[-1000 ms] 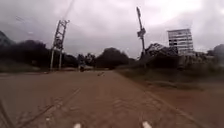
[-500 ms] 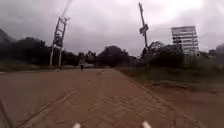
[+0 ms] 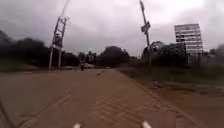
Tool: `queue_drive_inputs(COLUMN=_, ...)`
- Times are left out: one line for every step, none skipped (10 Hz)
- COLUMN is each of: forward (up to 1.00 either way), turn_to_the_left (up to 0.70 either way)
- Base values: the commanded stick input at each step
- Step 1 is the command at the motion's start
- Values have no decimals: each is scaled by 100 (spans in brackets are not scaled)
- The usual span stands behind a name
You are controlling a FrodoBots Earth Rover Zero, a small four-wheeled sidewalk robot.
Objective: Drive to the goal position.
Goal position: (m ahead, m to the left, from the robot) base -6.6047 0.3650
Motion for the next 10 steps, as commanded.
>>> queue_drive_inputs(forward=70, turn_to_the_left=12)
queue_drive_inputs(forward=70, turn_to_the_left=10)
queue_drive_inputs(forward=70, turn_to_the_left=13)
queue_drive_inputs(forward=70, turn_to_the_left=14)
queue_drive_inputs(forward=70, turn_to_the_left=14)
queue_drive_inputs(forward=70, turn_to_the_left=13)
queue_drive_inputs(forward=70, turn_to_the_left=2)
queue_drive_inputs(forward=70, turn_to_the_left=4)
queue_drive_inputs(forward=70, turn_to_the_left=1)
queue_drive_inputs(forward=70, turn_to_the_left=0)
